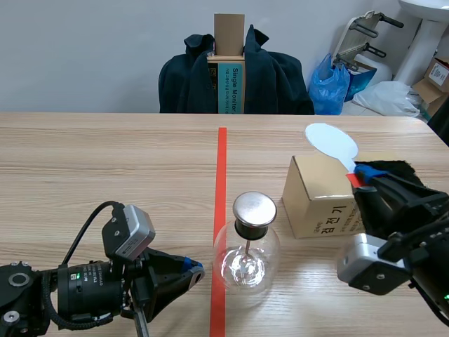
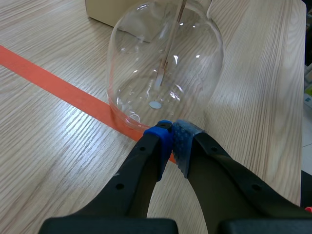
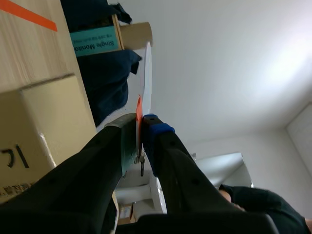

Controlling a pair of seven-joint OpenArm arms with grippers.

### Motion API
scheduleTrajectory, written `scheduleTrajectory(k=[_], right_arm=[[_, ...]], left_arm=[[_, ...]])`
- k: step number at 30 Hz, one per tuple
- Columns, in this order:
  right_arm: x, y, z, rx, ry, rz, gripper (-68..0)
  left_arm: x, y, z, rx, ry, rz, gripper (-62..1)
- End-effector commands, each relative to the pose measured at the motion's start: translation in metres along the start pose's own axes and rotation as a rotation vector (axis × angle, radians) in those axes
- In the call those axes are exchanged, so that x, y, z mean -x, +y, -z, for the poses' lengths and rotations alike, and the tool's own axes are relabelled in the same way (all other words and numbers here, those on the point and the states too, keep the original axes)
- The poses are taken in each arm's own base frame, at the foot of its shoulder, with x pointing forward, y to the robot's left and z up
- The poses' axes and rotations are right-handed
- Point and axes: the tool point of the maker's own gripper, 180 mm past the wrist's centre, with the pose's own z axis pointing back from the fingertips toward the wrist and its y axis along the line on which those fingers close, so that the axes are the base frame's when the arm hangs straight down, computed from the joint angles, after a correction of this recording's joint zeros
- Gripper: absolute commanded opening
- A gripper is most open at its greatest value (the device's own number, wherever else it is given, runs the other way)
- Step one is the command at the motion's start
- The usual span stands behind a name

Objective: Do the electroscope experiment.
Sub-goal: 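Move the plate toward and away from the electroscope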

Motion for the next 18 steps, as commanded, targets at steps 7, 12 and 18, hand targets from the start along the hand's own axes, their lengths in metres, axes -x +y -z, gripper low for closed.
scheduleTrajectory(k=[7,12,18], right_arm=[[0.032,-0.085,-0.017,0.257,0.127,0.016,-66.7],[0.044,-0.127,-0.031,0.382,0.173,0.021,-66.7],[0.054,-0.147,-0.047,0.416,0.203,-0.029,-66.7]], left_arm=[[-0.013,0.001,0.002,-0.001,-0.046,0.000,-58.2],[-0.013,0.001,0.002,-0.001,-0.046,0.000,-58.2],[-0.013,0.001,0.000,0.006,-0.043,0.000,-58.2]])
